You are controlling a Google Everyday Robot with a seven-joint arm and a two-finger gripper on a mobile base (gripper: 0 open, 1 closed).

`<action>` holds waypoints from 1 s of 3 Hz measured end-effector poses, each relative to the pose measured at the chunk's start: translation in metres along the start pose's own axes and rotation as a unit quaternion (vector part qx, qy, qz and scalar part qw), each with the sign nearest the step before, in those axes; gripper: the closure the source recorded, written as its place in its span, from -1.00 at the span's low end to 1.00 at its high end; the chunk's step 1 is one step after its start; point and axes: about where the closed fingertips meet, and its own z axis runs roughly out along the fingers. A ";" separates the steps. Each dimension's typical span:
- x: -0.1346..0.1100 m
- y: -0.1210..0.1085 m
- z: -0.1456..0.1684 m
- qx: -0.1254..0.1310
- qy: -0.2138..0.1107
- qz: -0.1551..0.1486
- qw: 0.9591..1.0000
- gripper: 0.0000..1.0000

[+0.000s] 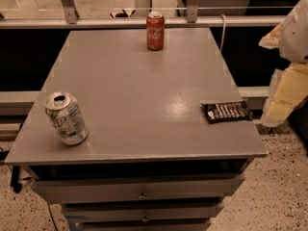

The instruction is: Pick rxbar chocolate

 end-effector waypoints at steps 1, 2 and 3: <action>0.000 0.000 0.000 0.000 0.000 0.000 1.000 -1.00; 0.004 -0.006 0.007 0.005 -0.013 0.005 1.000 -1.00; 0.005 -0.021 0.027 0.010 -0.045 0.008 0.999 -1.00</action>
Offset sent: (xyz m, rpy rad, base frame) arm 0.0177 -0.0118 -0.0202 0.0621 -0.0143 -0.0110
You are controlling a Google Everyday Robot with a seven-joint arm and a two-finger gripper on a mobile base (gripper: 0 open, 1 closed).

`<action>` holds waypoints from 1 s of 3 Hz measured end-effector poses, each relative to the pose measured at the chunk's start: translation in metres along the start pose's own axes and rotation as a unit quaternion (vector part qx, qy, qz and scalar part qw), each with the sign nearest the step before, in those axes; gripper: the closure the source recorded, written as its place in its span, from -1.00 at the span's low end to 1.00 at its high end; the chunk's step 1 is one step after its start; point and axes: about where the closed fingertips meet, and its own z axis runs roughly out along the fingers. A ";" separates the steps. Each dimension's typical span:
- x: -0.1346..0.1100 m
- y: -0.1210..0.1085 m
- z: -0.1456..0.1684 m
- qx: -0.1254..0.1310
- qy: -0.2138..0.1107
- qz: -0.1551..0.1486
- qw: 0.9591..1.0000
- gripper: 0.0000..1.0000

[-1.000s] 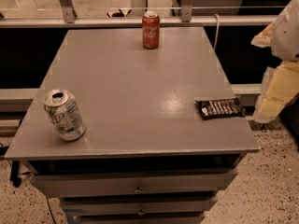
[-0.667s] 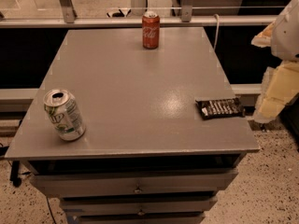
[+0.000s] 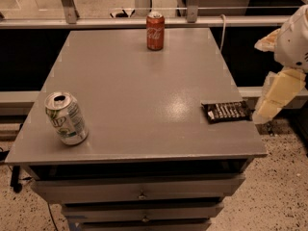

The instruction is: Pick rxbar chocolate

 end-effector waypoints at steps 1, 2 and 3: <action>0.005 -0.011 0.029 -0.005 -0.026 0.002 1.000 -1.00; 0.026 -0.013 0.054 -0.015 -0.036 0.016 0.999 -1.00; 0.043 -0.008 0.074 -0.023 -0.046 0.031 0.998 -1.00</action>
Offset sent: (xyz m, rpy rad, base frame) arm 0.0290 -0.0383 -0.0883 0.1198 0.0390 -0.0270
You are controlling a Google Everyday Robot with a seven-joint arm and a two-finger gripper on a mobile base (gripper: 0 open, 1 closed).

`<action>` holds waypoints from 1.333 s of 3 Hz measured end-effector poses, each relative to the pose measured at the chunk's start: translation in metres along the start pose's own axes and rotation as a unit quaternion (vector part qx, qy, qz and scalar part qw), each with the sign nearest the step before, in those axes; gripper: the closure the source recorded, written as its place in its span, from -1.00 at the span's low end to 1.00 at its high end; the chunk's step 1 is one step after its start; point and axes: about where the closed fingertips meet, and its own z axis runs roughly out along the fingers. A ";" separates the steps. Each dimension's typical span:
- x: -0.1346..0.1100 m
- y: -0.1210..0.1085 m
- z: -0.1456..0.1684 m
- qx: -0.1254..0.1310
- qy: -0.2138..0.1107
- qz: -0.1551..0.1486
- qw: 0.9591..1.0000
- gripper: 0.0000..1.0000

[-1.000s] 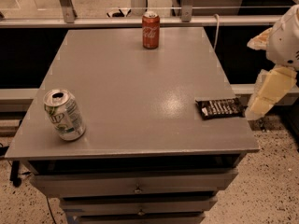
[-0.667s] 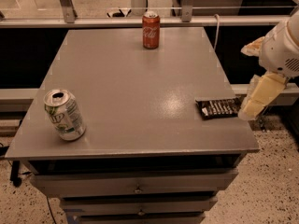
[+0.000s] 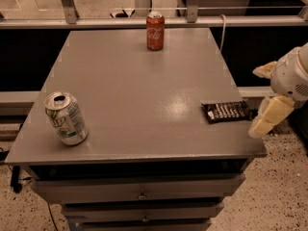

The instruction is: Pick rxbar chocolate

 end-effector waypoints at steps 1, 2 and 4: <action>0.009 0.003 0.016 -0.006 -0.013 0.011 1.000 -1.00; 0.012 0.006 0.032 -0.011 -0.028 0.023 0.999 -1.00; 0.003 -0.003 0.060 -0.031 -0.045 0.050 0.997 -0.66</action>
Offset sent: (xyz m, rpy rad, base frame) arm 0.0030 0.0012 -0.0544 0.1178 0.0244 -0.0416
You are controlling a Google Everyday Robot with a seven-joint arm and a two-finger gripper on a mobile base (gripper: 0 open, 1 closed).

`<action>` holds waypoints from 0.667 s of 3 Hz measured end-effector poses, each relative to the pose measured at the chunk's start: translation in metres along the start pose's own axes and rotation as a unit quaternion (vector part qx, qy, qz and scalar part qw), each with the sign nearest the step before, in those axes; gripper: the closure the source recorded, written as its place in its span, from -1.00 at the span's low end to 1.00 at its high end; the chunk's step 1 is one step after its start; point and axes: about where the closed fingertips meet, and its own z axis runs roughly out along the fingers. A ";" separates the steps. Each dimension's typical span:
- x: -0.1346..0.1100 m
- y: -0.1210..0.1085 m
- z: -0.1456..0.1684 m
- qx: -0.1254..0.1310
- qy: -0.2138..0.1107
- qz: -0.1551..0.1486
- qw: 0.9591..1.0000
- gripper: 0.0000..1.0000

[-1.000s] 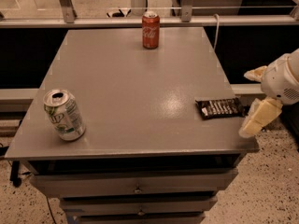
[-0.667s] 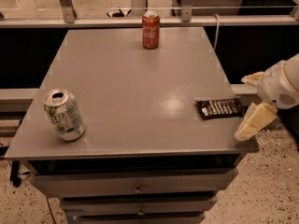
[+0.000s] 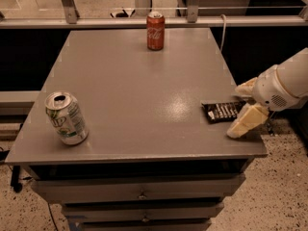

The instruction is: Pick rxbar chocolate

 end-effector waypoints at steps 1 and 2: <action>-0.004 -0.007 0.004 -0.011 0.005 0.028 1.000 -0.20; -0.013 -0.011 0.001 -0.030 0.006 0.064 0.997 0.28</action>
Offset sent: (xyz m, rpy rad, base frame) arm 0.0207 0.0100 0.0194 0.0778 0.1846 -0.1449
